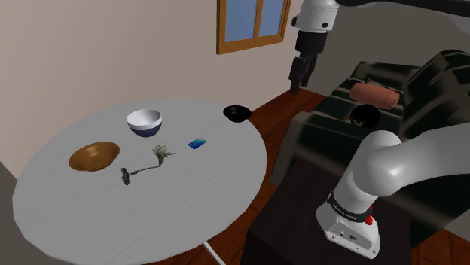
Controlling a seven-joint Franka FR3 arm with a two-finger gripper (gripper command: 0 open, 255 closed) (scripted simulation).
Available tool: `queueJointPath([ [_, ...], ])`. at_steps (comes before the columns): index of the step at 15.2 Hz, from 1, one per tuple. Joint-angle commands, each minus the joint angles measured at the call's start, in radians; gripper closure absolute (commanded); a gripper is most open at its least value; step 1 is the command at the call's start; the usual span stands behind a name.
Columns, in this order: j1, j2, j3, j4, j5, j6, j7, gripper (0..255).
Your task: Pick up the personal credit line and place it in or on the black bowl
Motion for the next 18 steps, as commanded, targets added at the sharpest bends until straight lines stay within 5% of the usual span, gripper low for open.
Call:
queueJointPath([
  [1,0.0,0.0,0.0,0.0,0.0,0.0,0.0,0],
  [9,0.054,0.156,-0.122,-0.089,-0.057,0.267,-0.291,0],
  [18,0.125,0.441,-0.234,-0.059,-0.042,0.539,-0.619,0],
])
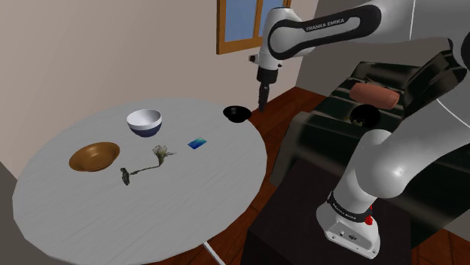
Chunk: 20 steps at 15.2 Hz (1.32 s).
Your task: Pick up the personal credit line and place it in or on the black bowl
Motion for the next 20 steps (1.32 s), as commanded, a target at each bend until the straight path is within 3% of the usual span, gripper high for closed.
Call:
queueJointPath([
  [1,0.016,0.078,-0.024,0.026,0.014,0.056,-0.083,0],
  [10,0.071,0.421,-0.063,0.191,0.145,0.226,-0.43,0],
  [20,0.056,0.789,0.015,0.481,0.279,0.291,-0.754,0],
])
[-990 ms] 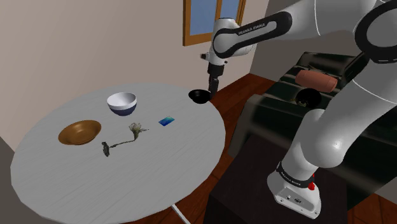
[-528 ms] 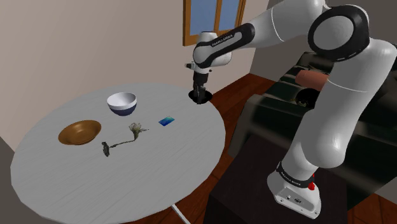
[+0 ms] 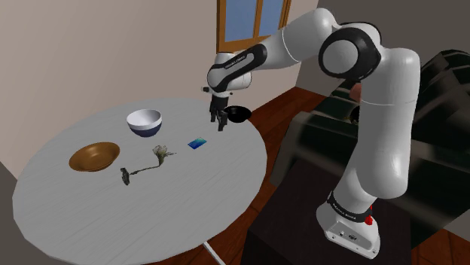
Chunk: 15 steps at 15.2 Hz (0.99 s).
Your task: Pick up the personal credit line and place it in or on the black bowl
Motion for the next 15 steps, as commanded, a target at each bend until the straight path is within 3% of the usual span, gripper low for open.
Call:
queueJointPath([
  [1,-0.004,0.079,0.024,0.079,0.017,0.0,-0.052,0],
  [4,-0.012,0.184,0.058,0.186,0.028,-0.001,-0.121,0],
  [15,-0.01,0.245,0.072,0.176,0.046,0.07,-0.132,0],
])
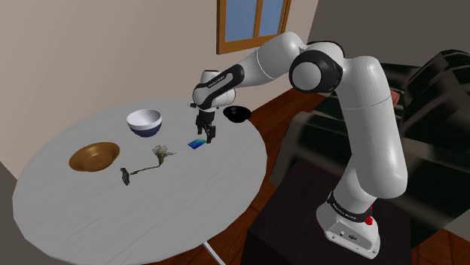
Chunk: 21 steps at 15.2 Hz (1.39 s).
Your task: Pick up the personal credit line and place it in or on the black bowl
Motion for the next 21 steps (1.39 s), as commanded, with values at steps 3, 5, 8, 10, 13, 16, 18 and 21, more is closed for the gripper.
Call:
queueJointPath([
  [3,0.0,0.0,0.0,0.0,0.0,0.001,0.0,0],
  [5,0.0,0.0,0.0,0.0,0.0,0.001,0.0,0],
  [8,0.0,-0.001,0.0,-0.002,0.0,0.001,-0.001,255],
  [10,0.001,0.007,0.001,0.004,0.001,0.003,0.0,255],
  [13,0.0,0.007,0.001,0.005,0.001,0.002,0.001,255],
  [16,0.001,-0.008,-0.002,0.001,-0.002,-0.008,0.003,255],
  [18,0.001,-0.011,-0.002,0.004,-0.003,-0.008,0.003,255],
  [21,0.125,-0.031,-0.063,0.006,-0.151,-0.021,0.147,0],
])
